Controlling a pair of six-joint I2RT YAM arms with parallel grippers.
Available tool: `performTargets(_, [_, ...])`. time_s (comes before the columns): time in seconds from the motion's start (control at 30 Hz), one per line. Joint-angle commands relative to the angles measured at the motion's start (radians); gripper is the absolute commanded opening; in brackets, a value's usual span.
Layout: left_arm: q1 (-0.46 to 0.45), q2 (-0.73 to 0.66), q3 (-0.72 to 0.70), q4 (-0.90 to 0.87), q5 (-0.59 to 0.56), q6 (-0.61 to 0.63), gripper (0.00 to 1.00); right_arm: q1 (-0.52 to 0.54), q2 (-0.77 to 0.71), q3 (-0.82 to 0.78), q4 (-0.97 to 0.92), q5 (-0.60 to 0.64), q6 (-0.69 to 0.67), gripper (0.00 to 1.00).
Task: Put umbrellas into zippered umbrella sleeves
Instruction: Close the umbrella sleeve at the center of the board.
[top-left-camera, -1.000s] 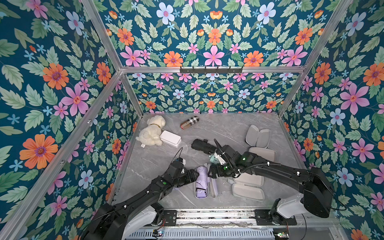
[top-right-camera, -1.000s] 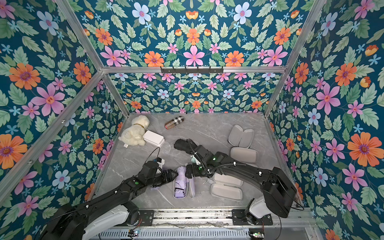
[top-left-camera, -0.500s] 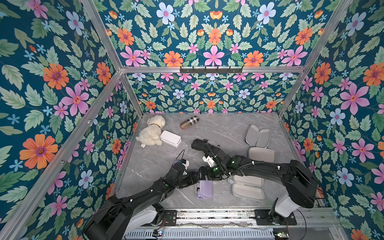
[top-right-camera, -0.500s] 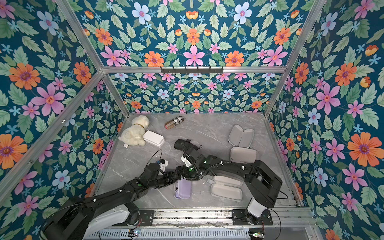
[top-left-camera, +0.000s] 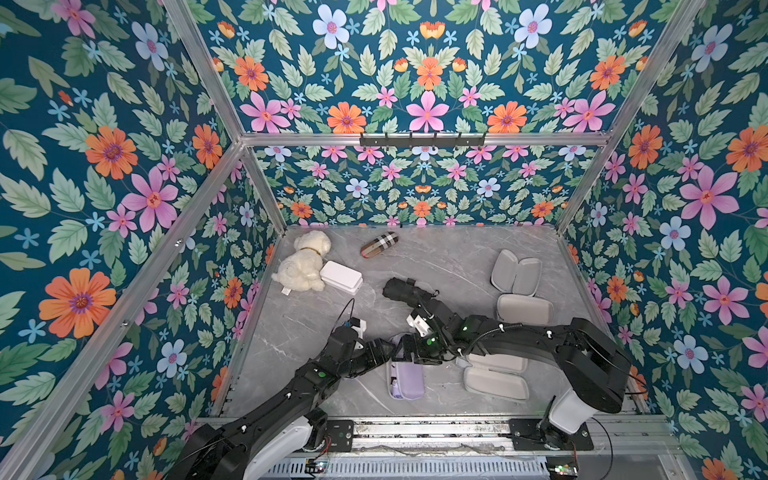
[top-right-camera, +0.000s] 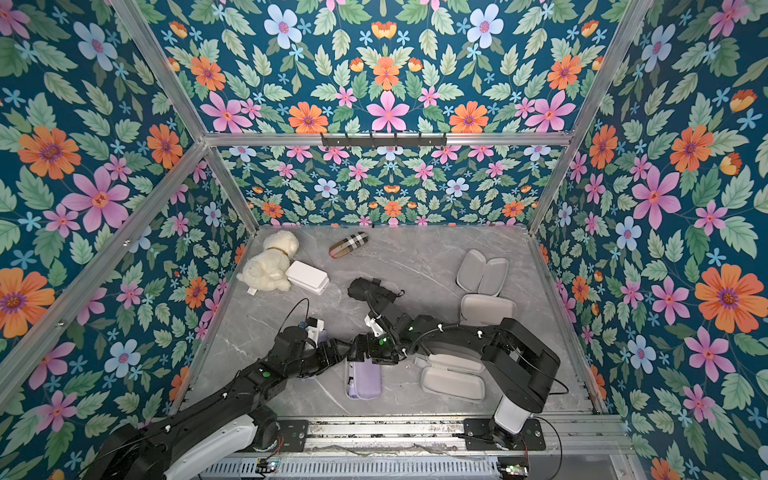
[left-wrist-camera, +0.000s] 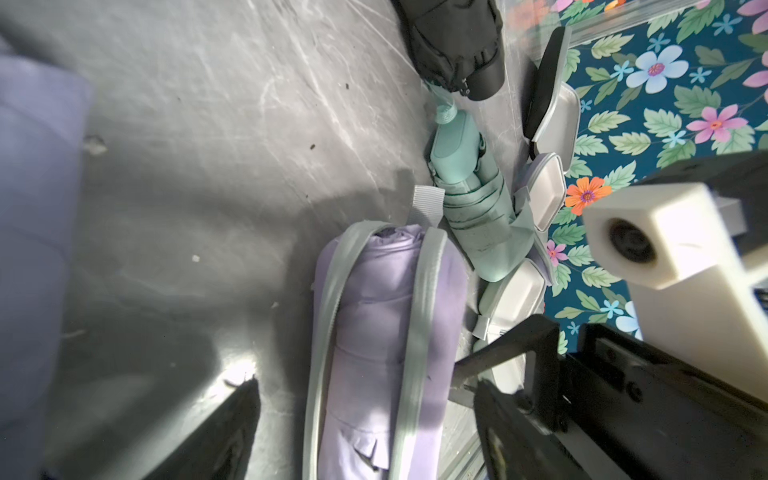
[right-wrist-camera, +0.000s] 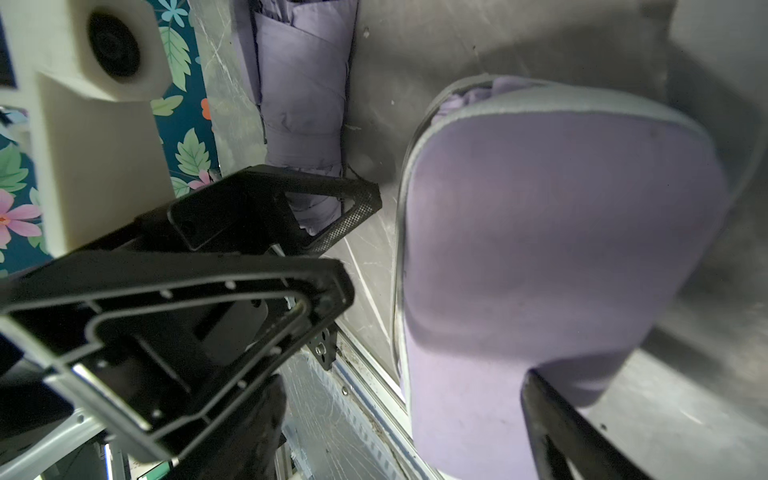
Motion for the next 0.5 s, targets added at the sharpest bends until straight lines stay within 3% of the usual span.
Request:
performTargets(0.0, [-0.034, 0.049, -0.02, 0.077, 0.027, -0.013, 0.83, 0.001, 0.014, -0.005, 0.191, -0.041, 0.12, 0.86])
performTargets(0.2, [-0.045, 0.107, -0.001, 0.078, 0.026, 0.016, 0.8, -0.049, -0.068, -0.078, 0.281, -0.096, 0.178, 0.85])
performTargets(0.47, [-0.044, 0.102, -0.003, 0.07, 0.039, 0.02, 0.76, -0.126, -0.212, -0.237, 0.115, -0.024, 0.099, 0.7])
